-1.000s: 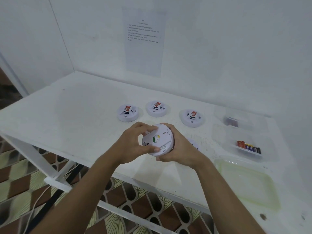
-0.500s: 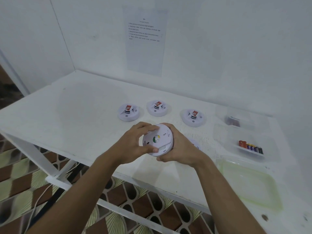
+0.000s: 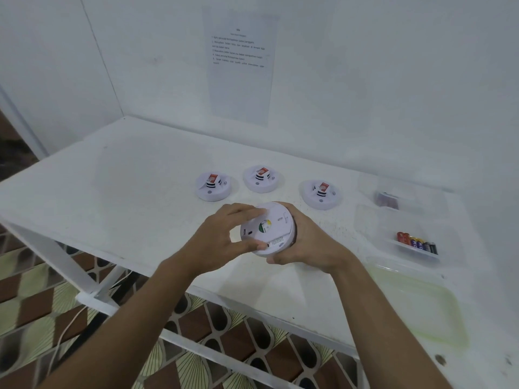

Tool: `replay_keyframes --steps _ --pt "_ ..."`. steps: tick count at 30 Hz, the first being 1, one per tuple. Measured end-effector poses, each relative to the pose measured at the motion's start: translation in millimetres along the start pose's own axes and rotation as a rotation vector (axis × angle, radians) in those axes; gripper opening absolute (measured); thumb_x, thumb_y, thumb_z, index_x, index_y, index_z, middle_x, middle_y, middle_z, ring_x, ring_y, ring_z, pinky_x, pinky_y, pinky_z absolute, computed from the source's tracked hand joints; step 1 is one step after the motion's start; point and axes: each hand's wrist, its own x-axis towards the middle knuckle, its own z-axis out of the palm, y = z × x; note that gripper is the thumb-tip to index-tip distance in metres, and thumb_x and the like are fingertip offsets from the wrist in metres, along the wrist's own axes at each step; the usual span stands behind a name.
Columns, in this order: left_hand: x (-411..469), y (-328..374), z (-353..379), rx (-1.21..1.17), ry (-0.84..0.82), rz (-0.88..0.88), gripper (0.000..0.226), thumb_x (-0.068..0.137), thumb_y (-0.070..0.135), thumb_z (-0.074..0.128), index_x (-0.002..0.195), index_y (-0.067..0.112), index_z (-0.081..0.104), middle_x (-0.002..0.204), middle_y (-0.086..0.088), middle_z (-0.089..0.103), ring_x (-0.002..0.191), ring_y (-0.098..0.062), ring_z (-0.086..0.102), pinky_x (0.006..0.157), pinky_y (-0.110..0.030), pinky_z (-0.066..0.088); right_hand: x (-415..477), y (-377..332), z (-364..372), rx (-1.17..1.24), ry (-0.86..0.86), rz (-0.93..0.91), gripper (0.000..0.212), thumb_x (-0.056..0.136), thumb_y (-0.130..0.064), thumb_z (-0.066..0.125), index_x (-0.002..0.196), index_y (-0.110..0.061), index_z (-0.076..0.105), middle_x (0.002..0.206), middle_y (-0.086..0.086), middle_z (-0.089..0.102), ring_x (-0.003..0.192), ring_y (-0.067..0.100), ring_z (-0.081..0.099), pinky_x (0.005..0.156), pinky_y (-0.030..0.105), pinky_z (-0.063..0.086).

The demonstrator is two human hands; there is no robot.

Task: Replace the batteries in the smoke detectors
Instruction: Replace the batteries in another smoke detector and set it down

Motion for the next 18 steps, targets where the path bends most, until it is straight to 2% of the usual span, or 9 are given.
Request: replay_keyframes --steps 3,6,8,10,12,14,16,18 --pt "-9.2 1.6 5.1 -0.068 0.15 0.075 0.041 0.09 0.029 0.057 0.131 0.023 0.061 0.132 0.015 0.058 0.127 -0.004 0.05 0.103 -0.02 0.042 1.0 -1.4 -2.2 0.111 0.013 -0.024 0.081 0.069 0.018 0.079 0.138 -0.012 0.048 0.132 0.007 0.062 0.118 0.019 0.063 0.08 0.029 0.056" --pt "-16.2 -3.8 12.6 0.036 0.198 0.159 0.052 0.081 0.009 0.064 0.133 0.014 0.059 0.138 0.005 0.056 0.133 -0.013 0.047 0.108 -0.022 0.039 2.0 -0.6 -1.4 0.223 -0.004 -0.043 0.066 0.076 0.011 0.075 0.136 -0.009 0.054 0.131 0.012 0.065 0.12 0.026 0.062 0.087 0.032 0.055" --pt "-17.1 -8.5 17.5 0.147 0.26 0.202 0.048 0.083 0.014 0.071 0.13 0.013 0.061 0.137 0.005 0.056 0.131 -0.015 0.049 0.106 -0.024 0.041 2.4 -0.9 1.8 0.22 0.001 -0.023 0.057 0.079 0.001 0.075 0.132 -0.015 0.059 0.123 0.007 0.069 0.105 0.021 0.064 0.071 0.028 0.054" --pt "-17.4 -11.7 18.7 0.212 0.329 0.195 0.039 0.088 0.024 0.066 0.126 0.016 0.063 0.131 0.011 0.058 0.126 -0.012 0.051 0.102 -0.031 0.043 2.5 0.8 6.5 0.145 0.032 0.018 0.048 0.082 -0.017 0.075 0.127 -0.024 0.06 0.111 -0.003 0.07 0.084 0.012 0.058 0.055 0.023 0.043" --pt "-19.4 -14.0 17.7 0.278 0.357 0.144 0.036 0.09 0.033 0.058 0.124 0.024 0.062 0.127 0.02 0.056 0.125 -0.008 0.048 0.096 -0.037 0.037 2.6 2.7 9.3 0.067 0.064 0.107 0.052 0.087 -0.043 0.07 0.133 -0.028 0.052 0.107 -0.007 0.065 0.08 0.009 0.053 0.057 0.022 0.04" --pt "-22.7 -16.2 15.9 0.274 0.347 0.061 0.034 0.092 0.042 0.053 0.123 0.03 0.058 0.123 0.025 0.054 0.123 0.0 0.043 0.091 -0.036 0.03 3.4 3.5 11.1 0.04 0.074 0.176 0.064 0.09 -0.068 0.051 0.143 -0.036 0.037 0.112 -0.003 0.056 0.087 0.011 0.053 0.066 0.025 0.043" --pt "-24.1 -12.1 15.0 0.098 0.342 -0.105 0.03 0.094 0.044 0.055 0.121 0.032 0.059 0.118 0.029 0.055 0.113 0.013 0.045 0.092 -0.033 0.035 5.8 3.3 16.2 0.047 0.089 0.148 0.068 0.086 -0.074 0.035 0.147 -0.043 0.029 0.115 -0.002 0.054 0.091 0.013 0.055 0.071 0.028 0.045" --pt "-21.3 -7.5 14.8 -0.15 0.365 -0.274 0.024 0.095 0.039 0.057 0.119 0.036 0.057 0.112 0.031 0.06 0.105 0.013 0.054 0.089 -0.024 0.045 9.4 3.8 23.5 0.052 0.141 0.082 0.058 0.094 -0.066 0.035 0.147 -0.041 0.03 0.113 -0.001 0.058 0.089 0.013 0.059 0.072 0.027 0.048"
